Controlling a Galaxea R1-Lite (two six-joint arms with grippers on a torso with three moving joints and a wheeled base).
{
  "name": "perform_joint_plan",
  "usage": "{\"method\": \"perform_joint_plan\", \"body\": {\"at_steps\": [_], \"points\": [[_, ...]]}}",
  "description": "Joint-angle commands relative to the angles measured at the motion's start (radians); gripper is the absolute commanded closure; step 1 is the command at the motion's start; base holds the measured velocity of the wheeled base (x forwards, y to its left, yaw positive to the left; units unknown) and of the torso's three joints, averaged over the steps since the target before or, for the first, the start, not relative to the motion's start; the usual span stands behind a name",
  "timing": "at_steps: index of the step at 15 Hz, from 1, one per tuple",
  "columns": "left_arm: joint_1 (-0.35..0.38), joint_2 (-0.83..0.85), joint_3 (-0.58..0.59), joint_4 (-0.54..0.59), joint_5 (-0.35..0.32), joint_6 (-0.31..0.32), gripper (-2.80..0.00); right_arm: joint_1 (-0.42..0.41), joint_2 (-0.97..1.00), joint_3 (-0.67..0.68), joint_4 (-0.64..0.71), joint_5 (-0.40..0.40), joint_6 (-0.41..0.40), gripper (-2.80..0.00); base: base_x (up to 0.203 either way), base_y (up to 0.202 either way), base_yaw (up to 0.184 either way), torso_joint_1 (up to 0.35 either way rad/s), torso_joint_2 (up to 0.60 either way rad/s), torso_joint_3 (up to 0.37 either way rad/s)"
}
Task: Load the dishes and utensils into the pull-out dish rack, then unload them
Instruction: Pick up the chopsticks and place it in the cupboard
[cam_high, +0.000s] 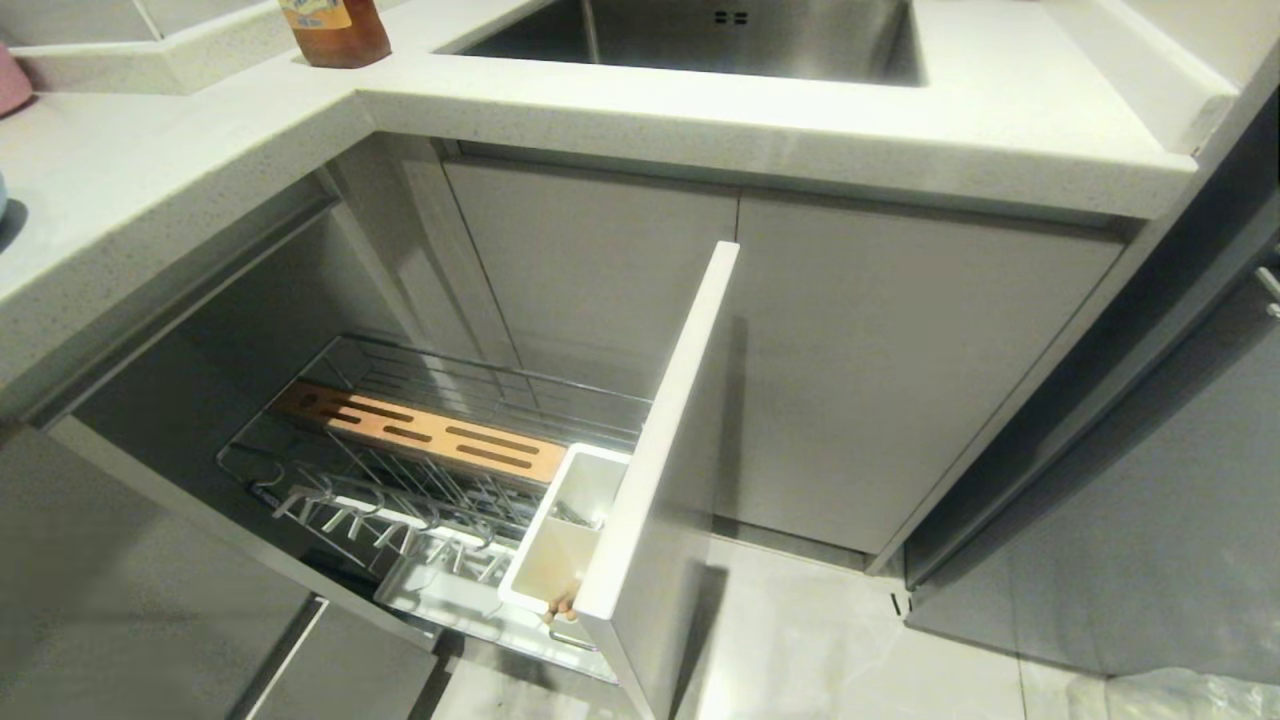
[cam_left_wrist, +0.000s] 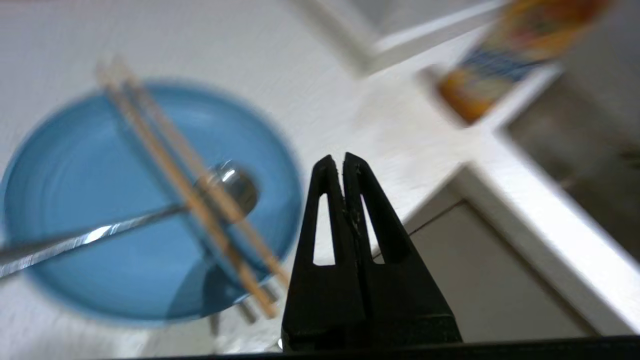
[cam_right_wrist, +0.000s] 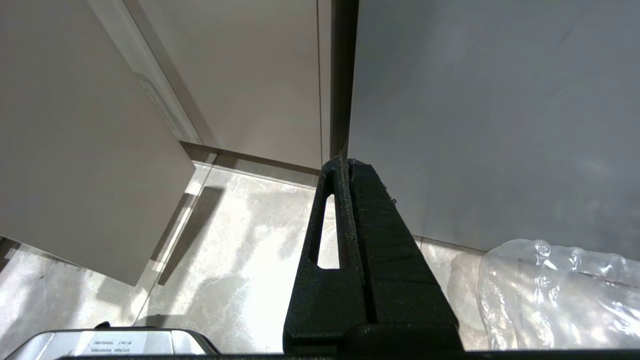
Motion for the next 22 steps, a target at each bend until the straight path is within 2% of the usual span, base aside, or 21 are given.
{"method": "perform_joint_plan", "body": {"at_steps": [1,2,5,7,11,19,20,22], "points": [[0.002,0.149,-0.076,0.133,0.116,-0.039,0.00,0.000,0.001,0.000,0.000,0.000,0.000,0.00,0.000,0.000,0.000,0.000,0.00,0.000],[-0.002,0.167,-0.077,0.141,0.160,-0.043,0.00,0.000,0.001,0.000,0.000,0.000,0.000,0.00,0.000,0.000,0.000,0.000,0.00,0.000],[-0.032,0.219,-0.077,0.182,0.179,-0.047,0.00,0.000,0.001,0.000,0.000,0.000,0.000,0.00,0.000,0.000,0.000,0.000,0.00,0.000],[-0.064,0.239,-0.077,0.217,0.226,-0.050,0.00,0.000,0.001,0.000,0.000,0.000,0.000,0.00,0.000,0.000,0.000,0.000,0.00,0.000],[-0.078,0.242,-0.077,0.247,0.255,-0.066,0.00,0.000,0.001,0.000,0.000,0.000,0.000,0.00,0.000,0.000,0.000,0.000,0.00,0.000],[-0.098,0.229,-0.077,0.279,0.260,-0.090,0.00,0.000,0.001,0.000,0.000,0.000,0.000,0.00,0.000,0.000,0.000,0.000,0.00,0.000],[-0.098,0.223,-0.077,0.296,0.261,-0.091,-2.80,0.000,0.001,0.000,0.000,0.000,0.000,0.00,0.000,0.000,0.000,0.000,0.00,0.000],[-0.098,0.209,-0.077,0.301,0.262,-0.096,-2.80,0.000,0.001,0.000,0.000,0.000,0.000,0.00,0.000,0.000,0.000,0.000,0.00,0.000]]}}
